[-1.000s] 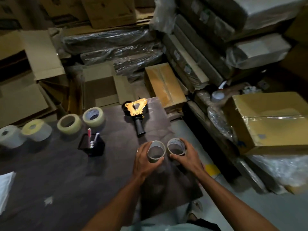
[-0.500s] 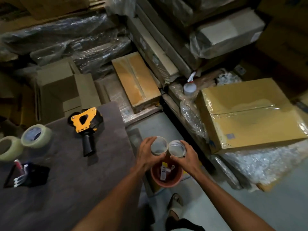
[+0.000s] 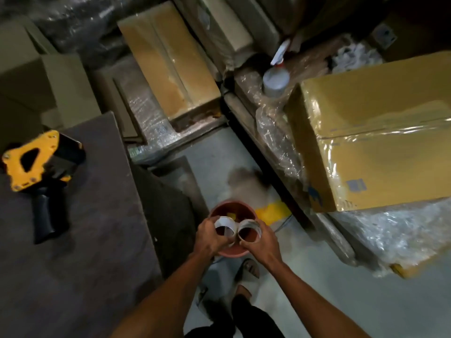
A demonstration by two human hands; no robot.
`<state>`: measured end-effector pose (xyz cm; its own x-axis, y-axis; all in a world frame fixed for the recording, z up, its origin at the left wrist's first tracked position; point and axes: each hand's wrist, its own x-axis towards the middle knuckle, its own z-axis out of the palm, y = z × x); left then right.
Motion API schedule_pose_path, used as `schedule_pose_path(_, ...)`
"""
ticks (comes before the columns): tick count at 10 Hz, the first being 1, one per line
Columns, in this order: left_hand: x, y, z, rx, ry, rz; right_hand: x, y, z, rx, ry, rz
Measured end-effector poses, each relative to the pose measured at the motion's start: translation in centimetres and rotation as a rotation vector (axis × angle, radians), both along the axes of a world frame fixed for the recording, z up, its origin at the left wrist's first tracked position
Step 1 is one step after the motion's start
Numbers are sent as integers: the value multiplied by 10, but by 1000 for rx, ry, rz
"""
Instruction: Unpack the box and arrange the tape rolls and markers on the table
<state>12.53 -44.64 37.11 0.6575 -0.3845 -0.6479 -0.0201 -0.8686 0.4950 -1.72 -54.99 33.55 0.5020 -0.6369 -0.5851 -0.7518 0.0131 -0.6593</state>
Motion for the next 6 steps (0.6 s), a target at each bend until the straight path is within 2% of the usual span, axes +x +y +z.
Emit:
schedule_pose_path(3, -6, 0, -110, 36, 25, 118, 9, 2, -115, 44, 85, 60)
schedule_pose_path(6, -9, 13, -155, -6, -17, 123, 12, 12, -146, 65, -23, 75)
